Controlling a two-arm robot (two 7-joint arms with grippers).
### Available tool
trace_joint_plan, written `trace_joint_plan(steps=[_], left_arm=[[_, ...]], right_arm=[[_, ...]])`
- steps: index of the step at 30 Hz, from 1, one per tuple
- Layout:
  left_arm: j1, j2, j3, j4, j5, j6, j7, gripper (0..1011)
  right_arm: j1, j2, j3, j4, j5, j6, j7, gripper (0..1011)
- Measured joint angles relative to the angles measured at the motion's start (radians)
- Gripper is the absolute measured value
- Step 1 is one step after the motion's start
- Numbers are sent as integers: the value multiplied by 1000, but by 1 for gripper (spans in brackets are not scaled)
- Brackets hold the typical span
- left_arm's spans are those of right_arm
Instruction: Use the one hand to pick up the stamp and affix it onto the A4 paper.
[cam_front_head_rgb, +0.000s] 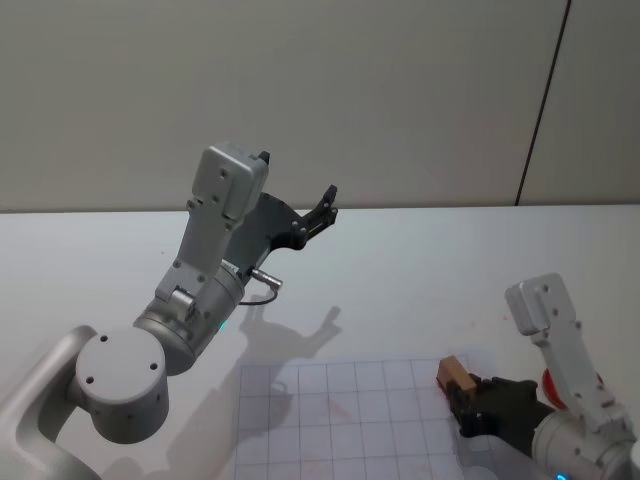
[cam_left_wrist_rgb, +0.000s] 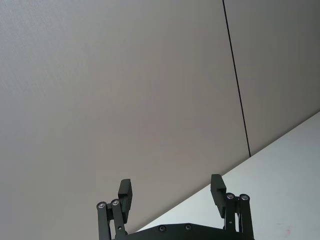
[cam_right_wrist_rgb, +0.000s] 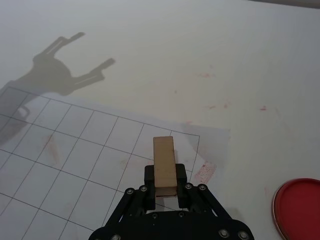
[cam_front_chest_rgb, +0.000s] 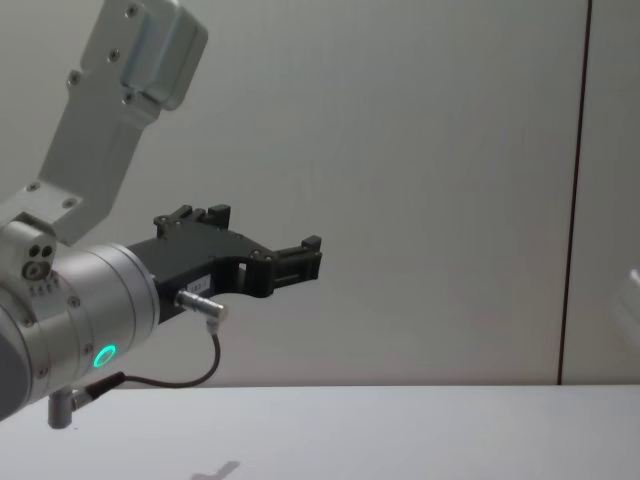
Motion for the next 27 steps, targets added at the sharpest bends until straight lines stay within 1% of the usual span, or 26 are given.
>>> trace_joint_plan(steps=[7,27], left_arm=[[0,0,0,0,0,0,0,1001],[0,0,0,0,0,0,0,1001]], right_arm=[[6,0,0,28,-6,4,15,218],[24,-3,2,72,-12,22,43,218]])
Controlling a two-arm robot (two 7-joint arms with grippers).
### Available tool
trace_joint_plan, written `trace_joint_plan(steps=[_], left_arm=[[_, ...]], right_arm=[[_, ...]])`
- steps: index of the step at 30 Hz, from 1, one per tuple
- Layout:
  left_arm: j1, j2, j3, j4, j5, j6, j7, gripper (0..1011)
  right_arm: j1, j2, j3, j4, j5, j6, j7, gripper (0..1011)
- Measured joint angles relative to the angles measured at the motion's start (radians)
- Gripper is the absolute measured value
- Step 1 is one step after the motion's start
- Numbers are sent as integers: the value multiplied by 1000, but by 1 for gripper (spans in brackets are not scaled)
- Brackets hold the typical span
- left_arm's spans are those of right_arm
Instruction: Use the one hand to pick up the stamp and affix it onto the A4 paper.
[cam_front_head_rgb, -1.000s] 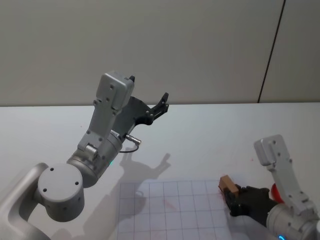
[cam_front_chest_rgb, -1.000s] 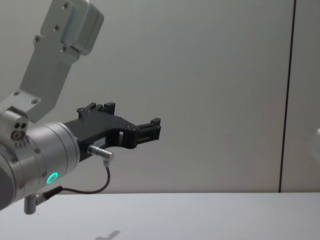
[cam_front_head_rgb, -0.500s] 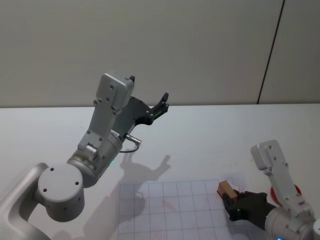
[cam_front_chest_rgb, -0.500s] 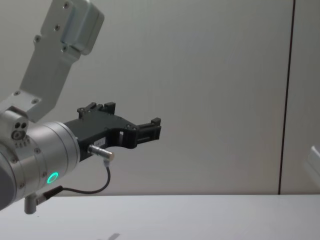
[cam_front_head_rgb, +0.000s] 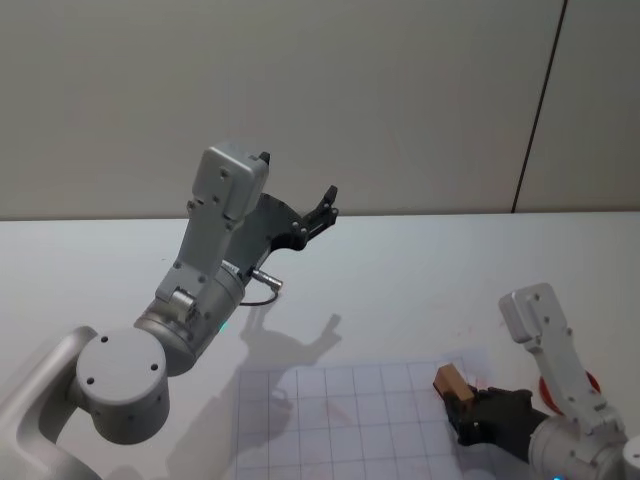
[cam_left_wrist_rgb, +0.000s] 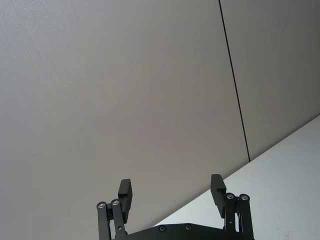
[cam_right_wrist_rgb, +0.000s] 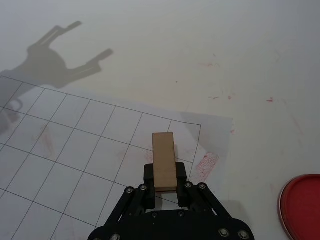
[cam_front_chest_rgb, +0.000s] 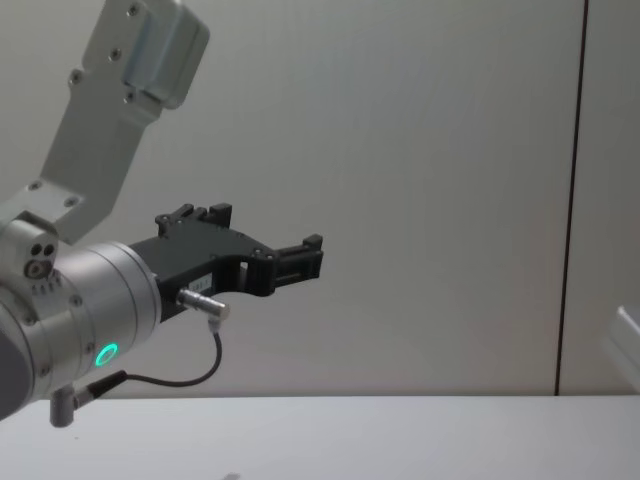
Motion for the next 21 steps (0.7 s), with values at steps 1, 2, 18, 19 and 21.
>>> trace_joint_plan(steps=[1,2,18,19,21], left_arm=[[0,0,0,0,0,0,0,1001],[0,0,0,0,0,0,0,1001],[0,0,0,0,0,0,0,1001],[0,0,0,0,0,0,0,1001],[0,0,0,0,0,0,0,1001]], right_arm=[[0,0,0,0,0,0,0,218],[1,-1,0,3,-1,1,2,218],[4,-1,2,-24,-6,-24,7,218],[5,-1,3,-33,-6,-31,8,218],[7,-1,5,-45,-5,-39,8,218]])
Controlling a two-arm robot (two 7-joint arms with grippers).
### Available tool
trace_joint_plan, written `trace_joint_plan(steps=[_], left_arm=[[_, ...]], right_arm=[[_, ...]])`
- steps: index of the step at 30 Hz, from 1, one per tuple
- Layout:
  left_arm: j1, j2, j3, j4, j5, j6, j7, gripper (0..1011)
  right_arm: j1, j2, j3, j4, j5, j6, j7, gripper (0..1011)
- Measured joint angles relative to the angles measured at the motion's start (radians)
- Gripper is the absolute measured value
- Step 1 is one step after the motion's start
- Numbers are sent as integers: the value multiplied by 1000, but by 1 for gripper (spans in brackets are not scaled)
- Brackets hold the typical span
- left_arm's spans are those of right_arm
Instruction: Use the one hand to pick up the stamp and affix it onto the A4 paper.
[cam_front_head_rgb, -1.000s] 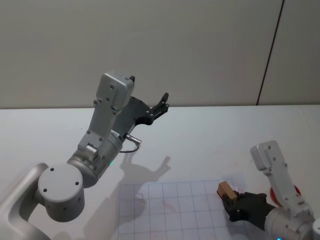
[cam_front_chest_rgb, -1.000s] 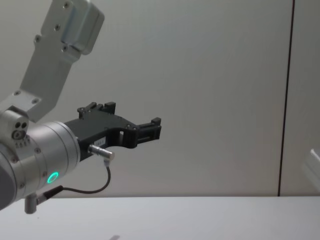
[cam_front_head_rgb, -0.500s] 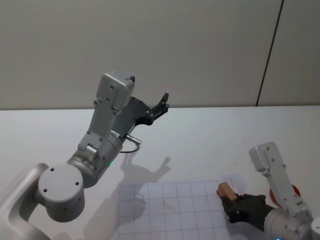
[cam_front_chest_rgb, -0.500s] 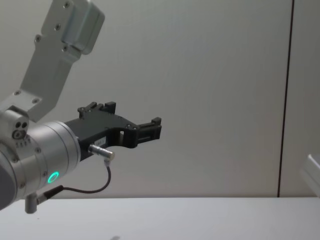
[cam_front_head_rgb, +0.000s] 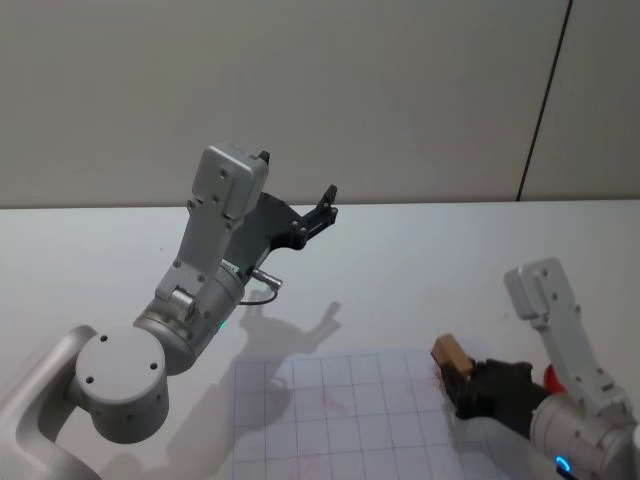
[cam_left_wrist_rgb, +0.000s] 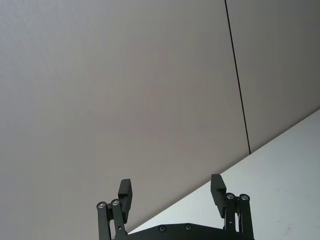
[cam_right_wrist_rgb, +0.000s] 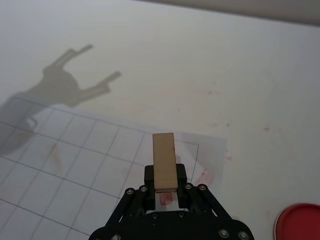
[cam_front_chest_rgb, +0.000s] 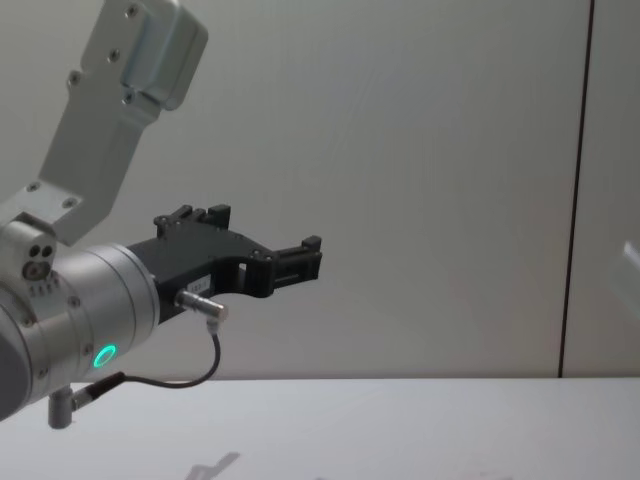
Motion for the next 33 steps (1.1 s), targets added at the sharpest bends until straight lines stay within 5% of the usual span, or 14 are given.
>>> trace_joint_plan(steps=[12,33], left_arm=[[0,0,0,0,0,0,0,1001],[0,0,0,0,0,0,0,1001]], right_arm=[[20,-8,25,-114,33,-27,-21,218],[-16,-19,100,-147,78,109,-190,218]])
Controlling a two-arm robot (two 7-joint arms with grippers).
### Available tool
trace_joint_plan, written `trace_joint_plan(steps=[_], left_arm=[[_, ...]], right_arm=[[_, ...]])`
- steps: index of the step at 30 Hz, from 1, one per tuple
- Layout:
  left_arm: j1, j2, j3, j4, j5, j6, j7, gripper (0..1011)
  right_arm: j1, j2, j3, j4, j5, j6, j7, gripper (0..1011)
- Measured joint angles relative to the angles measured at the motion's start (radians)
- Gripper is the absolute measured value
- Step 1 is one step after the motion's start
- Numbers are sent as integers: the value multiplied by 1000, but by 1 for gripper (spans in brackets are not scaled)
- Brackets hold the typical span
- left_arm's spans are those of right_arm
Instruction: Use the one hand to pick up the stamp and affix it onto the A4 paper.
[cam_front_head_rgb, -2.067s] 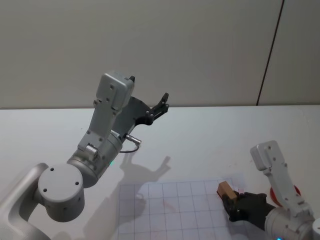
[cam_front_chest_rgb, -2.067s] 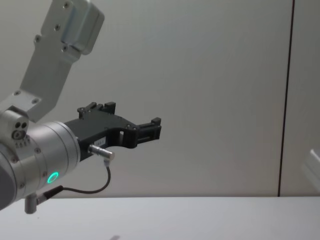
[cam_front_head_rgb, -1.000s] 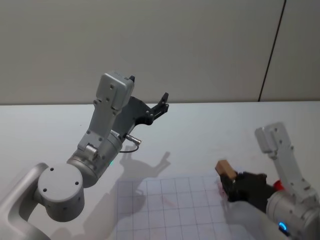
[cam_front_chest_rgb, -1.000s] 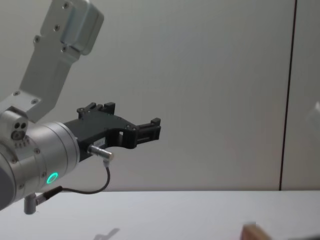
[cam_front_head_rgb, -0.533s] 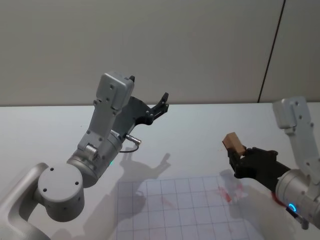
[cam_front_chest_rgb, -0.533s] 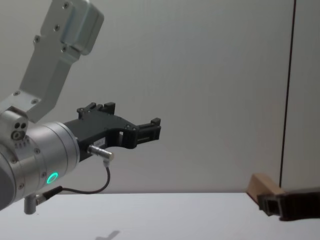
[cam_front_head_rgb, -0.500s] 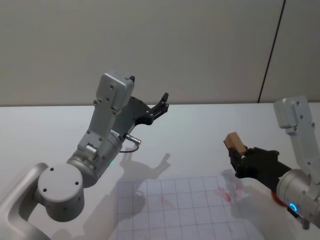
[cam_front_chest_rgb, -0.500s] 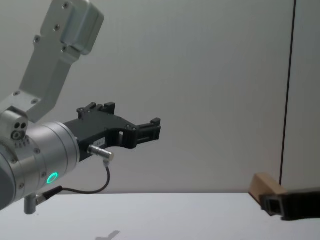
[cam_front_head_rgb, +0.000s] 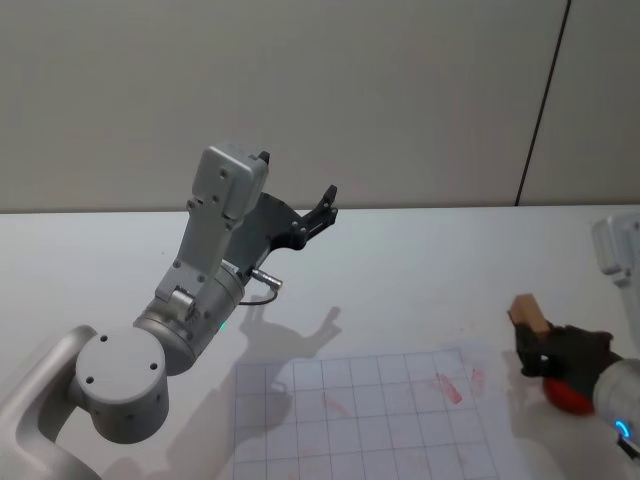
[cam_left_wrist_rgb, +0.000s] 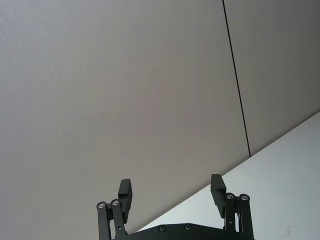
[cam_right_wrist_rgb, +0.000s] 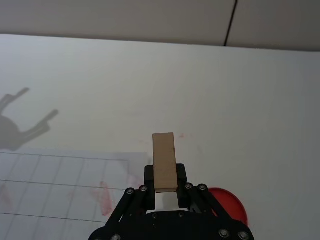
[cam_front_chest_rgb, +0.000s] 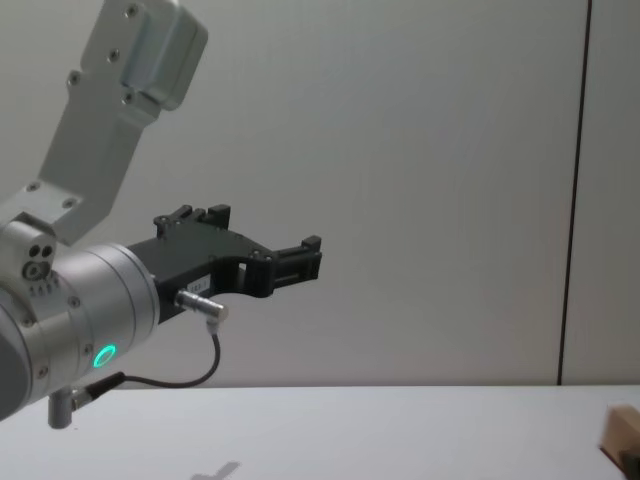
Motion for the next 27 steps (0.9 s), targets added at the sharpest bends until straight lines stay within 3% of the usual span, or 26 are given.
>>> trace_joint_plan(steps=[12,27], left_arm=[[0,0,0,0,0,0,0,1001],[0,0,0,0,0,0,0,1001]], right_arm=[[-16,9,47,55,6,19,-57,218],[-15,7,59,94,-8,29,-44,218]])
